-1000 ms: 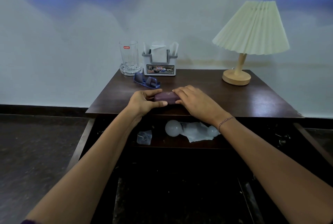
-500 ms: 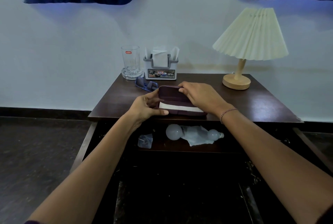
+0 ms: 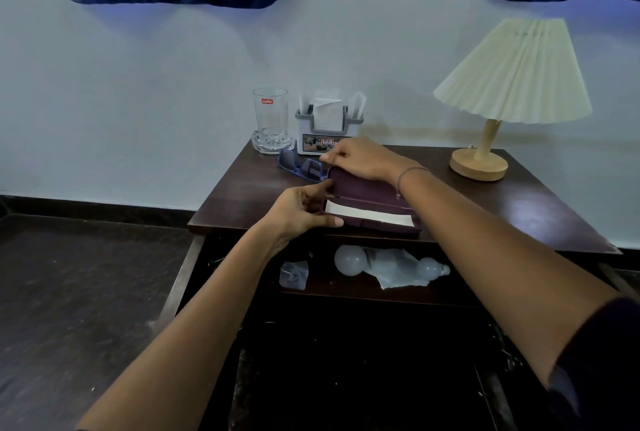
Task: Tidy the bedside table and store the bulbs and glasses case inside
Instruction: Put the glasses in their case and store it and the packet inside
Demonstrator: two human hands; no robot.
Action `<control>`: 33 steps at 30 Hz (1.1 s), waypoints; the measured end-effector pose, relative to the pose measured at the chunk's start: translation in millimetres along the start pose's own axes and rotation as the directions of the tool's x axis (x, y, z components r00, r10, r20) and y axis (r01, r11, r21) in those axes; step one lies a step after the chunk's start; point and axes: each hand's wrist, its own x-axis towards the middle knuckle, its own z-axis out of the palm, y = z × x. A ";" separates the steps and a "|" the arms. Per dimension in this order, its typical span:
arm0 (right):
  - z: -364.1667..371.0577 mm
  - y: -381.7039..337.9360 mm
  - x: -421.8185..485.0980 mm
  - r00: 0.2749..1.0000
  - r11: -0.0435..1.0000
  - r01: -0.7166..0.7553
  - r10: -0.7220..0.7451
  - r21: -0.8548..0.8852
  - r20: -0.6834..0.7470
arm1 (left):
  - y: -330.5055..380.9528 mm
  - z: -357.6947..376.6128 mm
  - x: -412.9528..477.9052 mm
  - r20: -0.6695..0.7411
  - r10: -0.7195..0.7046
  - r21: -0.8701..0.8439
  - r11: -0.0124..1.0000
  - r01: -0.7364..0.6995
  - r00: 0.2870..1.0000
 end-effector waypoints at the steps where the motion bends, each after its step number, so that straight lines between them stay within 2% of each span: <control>1: 3.4 -6.6 7.9 0.998 0.998 -0.007 0.010 -0.056 0.054 | 0.5 -0.2 0.1 0.003 0.002 0.002 1.000 -0.002 1.000; 4: 15.5 -20.0 24.7 0.987 0.974 -0.011 0.046 -0.225 0.151 | 0.5 -0.6 0.2 0.013 0.001 0.025 1.000 -0.002 1.000; 6: 22.1 -22.1 31.5 0.987 0.970 -0.022 0.060 -0.244 0.148 | 0.3 -1.1 -0.3 0.013 -0.002 0.035 0.999 0.001 1.000; 11: 28.8 -20.4 34.1 0.999 0.971 -0.023 0.032 -0.238 0.035 | -0.8 -3.2 0.0 0.011 0.004 0.036 0.999 -0.005 1.000; 16: 16.7 -18.5 24.3 0.985 0.941 0.113 -0.149 -0.320 -0.089 | -1.4 -4.7 1.0 -0.013 -0.006 0.045 0.999 0.007 1.000; 19: -0.8 -12.8 5.3 0.932 0.923 0.163 -0.260 -0.349 -0.251 | -2.8 -5.1 2.0 -0.019 -0.010 0.033 0.999 0.011 1.000; 22: -9.9 0.6 -33.4 0.841 0.961 0.150 -0.247 -0.231 -0.481 | -3.9 -6.4 3.5 -0.019 -0.022 0.050 0.999 0.023 1.000; 24: -8.4 13.7 -64.0 0.818 0.983 0.155 -0.182 -0.096 -0.546 | -4.8 -6.8 3.8 -0.022 -0.027 0.042 0.999 0.028 0.999; 27: 1.1 30.9 -100.7 0.827 0.993 0.113 -0.075 0.035 -0.557 | -4.0 -5.9 4.2 -0.030 -0.028 0.041 0.999 0.029 0.999; 33: 35.7 44.2 -122.9 0.868 0.992 0.119 -0.088 0.032 -0.489 | -4.4 -4.6 4.9 -0.040 -0.025 0.044 0.999 0.027 0.999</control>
